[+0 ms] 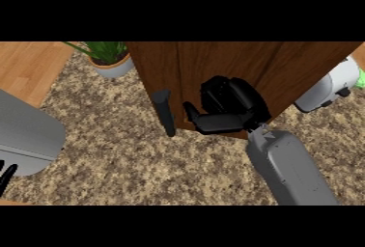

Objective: Pick up the bottled water, place it into the cabinet and close the cabinet

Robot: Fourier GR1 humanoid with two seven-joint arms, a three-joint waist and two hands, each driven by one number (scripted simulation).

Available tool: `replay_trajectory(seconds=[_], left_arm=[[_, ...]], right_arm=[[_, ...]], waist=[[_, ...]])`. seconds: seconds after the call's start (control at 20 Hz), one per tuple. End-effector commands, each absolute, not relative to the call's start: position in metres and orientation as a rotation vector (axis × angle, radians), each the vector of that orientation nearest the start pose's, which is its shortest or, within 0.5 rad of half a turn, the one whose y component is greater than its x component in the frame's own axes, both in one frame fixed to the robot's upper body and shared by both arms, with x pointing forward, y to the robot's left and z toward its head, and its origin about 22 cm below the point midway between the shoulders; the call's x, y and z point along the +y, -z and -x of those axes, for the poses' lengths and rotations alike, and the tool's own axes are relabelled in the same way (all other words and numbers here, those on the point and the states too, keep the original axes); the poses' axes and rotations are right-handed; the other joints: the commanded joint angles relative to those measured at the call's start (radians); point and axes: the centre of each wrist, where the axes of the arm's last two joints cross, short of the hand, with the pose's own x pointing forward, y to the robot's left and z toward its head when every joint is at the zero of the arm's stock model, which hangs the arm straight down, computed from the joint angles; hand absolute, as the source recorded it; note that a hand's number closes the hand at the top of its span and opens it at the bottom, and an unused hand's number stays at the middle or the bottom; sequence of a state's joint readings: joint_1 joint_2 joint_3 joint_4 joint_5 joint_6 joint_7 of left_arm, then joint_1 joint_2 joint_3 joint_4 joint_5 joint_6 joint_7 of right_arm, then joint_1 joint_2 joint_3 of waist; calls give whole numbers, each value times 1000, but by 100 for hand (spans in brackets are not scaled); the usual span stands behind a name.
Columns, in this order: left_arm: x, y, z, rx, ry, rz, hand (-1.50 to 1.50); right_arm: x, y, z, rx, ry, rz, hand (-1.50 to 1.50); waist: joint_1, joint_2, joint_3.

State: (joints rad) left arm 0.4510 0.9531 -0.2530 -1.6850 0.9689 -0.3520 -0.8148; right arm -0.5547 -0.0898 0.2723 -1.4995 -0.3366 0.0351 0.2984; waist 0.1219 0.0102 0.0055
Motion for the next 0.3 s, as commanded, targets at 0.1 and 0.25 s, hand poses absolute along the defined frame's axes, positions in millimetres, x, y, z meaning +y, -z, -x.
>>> replay_trajectory(seconds=[0.1,0.25], left_arm=[[387,-28,-126,-1865,-49,506,-150],[385,-27,-122,-1858,-67,531,-150]], right_arm=[[-97,-143,-377,-1597,-368,-436,150],[-105,-148,-385,-1601,-367,-434,150]], waist=[[-12,15,-6],[-13,13,-6]])
